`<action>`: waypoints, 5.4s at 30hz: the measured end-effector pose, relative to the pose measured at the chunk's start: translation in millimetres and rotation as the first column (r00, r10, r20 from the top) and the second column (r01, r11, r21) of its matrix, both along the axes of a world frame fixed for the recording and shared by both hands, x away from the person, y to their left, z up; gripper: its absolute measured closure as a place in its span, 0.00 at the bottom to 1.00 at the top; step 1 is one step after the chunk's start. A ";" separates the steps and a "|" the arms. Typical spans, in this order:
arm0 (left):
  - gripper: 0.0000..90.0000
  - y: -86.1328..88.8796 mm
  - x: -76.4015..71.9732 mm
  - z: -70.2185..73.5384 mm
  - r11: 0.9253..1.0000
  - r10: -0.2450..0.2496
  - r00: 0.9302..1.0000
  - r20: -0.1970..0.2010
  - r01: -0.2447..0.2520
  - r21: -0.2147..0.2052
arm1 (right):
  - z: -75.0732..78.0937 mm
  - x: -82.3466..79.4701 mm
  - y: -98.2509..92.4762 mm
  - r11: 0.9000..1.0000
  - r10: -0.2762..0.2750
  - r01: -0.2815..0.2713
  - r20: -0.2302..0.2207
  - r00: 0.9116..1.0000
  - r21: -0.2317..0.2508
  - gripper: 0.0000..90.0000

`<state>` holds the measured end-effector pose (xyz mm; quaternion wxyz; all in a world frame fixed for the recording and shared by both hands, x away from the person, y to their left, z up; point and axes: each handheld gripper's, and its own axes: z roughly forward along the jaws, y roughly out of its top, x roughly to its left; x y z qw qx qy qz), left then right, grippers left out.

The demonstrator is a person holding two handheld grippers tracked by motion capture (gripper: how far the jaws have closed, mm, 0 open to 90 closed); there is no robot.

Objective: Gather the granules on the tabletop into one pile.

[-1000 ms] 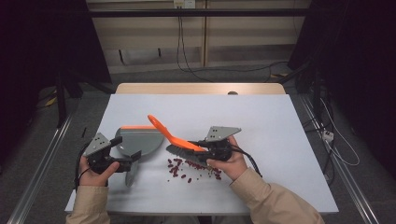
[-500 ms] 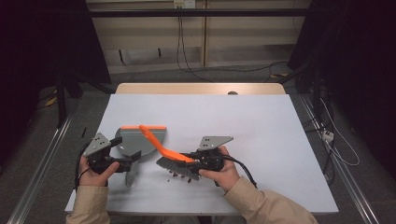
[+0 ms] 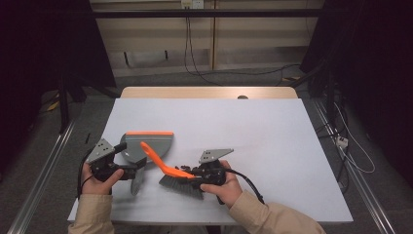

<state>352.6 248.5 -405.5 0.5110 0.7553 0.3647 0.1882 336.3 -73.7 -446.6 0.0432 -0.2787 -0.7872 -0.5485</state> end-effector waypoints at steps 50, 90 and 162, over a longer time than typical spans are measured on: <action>0.05 0.9 -1.5 2.6 1.000 -0.001 1.000 0.014 0.001 0.008 | 17.8 7.2 -21.7 0.985 -0.151 0.156 -0.072 0.986 0.067 0.79; 0.05 -0.4 -1.6 2.0 1.000 -0.006 1.000 0.015 0.006 0.017 | -6.6 7.6 -49.8 0.942 -0.336 0.334 -0.114 0.935 -0.036 0.79; 0.05 -4.5 0.7 1.3 1.000 -0.014 1.000 0.011 0.013 0.021 | 15.1 33.9 -67.5 0.922 -0.359 0.376 -0.159 0.920 0.096 0.79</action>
